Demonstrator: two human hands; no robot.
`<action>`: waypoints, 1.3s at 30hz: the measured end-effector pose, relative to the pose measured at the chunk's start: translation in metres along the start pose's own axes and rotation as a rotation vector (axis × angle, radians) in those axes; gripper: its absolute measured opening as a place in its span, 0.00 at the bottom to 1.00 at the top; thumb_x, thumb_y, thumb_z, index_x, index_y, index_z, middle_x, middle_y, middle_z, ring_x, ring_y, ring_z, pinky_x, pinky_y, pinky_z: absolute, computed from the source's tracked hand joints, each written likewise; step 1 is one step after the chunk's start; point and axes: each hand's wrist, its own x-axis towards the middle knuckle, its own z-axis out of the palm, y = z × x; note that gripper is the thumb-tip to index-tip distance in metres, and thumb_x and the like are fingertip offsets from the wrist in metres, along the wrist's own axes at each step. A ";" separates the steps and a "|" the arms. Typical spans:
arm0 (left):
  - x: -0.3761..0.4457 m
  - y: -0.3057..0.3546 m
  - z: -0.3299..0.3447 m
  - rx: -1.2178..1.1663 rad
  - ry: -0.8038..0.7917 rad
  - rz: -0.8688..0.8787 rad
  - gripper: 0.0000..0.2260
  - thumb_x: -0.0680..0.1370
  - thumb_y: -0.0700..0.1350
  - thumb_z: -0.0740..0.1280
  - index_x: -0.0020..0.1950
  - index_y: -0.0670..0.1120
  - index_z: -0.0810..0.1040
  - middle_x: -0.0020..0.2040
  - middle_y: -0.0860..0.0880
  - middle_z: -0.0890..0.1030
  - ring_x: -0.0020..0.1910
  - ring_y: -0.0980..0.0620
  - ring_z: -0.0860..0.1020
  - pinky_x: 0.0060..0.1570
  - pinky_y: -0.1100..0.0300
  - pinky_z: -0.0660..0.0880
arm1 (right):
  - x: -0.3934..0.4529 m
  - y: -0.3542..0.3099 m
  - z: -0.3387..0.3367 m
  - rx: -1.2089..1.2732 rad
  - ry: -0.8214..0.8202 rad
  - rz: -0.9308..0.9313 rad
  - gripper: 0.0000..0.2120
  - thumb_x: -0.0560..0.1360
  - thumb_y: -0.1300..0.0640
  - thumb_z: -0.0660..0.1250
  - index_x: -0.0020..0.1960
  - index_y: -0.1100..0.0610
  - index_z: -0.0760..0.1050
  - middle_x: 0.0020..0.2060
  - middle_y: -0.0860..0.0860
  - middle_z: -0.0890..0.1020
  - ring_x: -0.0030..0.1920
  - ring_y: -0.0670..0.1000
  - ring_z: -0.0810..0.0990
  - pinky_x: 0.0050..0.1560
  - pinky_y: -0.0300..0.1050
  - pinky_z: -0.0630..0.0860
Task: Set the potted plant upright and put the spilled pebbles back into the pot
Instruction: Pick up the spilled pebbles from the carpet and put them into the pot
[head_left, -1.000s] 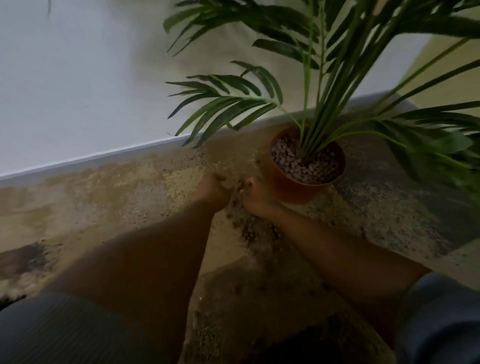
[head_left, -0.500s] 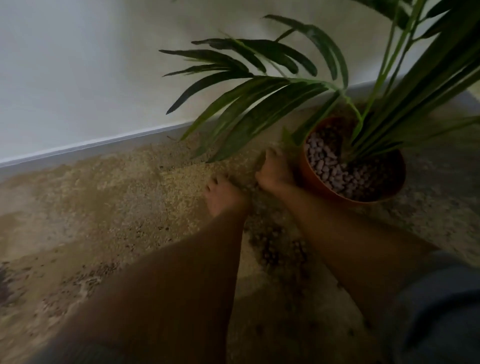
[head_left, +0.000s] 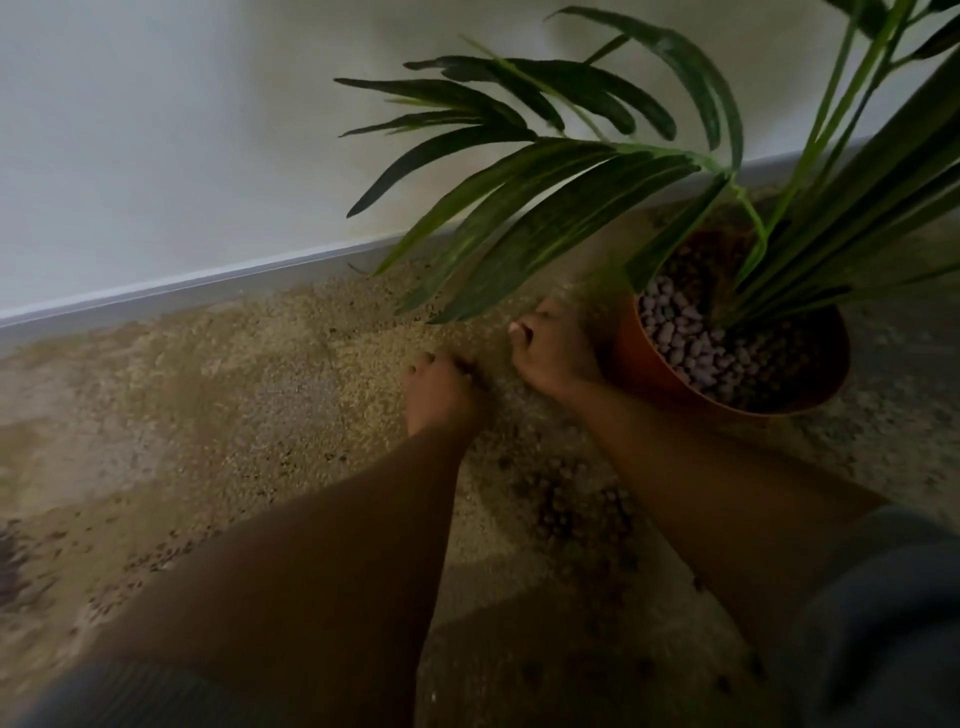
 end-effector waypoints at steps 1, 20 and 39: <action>-0.003 0.001 0.001 0.005 0.001 0.045 0.11 0.77 0.49 0.66 0.58 0.52 0.77 0.62 0.46 0.74 0.63 0.45 0.69 0.62 0.51 0.70 | -0.006 -0.003 0.002 0.015 -0.002 -0.046 0.17 0.80 0.50 0.58 0.53 0.60 0.80 0.58 0.58 0.74 0.58 0.57 0.72 0.56 0.46 0.69; -0.035 0.026 -0.007 0.242 -0.295 0.291 0.12 0.79 0.46 0.61 0.56 0.44 0.80 0.59 0.43 0.78 0.66 0.45 0.68 0.68 0.54 0.65 | -0.118 0.011 -0.019 -0.068 -0.140 -0.162 0.15 0.78 0.52 0.57 0.57 0.58 0.75 0.57 0.55 0.71 0.60 0.55 0.69 0.59 0.50 0.72; -0.076 0.016 -0.003 0.401 -0.335 0.426 0.13 0.78 0.43 0.64 0.63 0.46 0.77 0.66 0.43 0.72 0.66 0.44 0.70 0.63 0.54 0.69 | -0.165 0.025 -0.035 0.148 -0.336 -0.165 0.15 0.79 0.52 0.64 0.62 0.60 0.77 0.57 0.56 0.71 0.58 0.55 0.73 0.60 0.47 0.70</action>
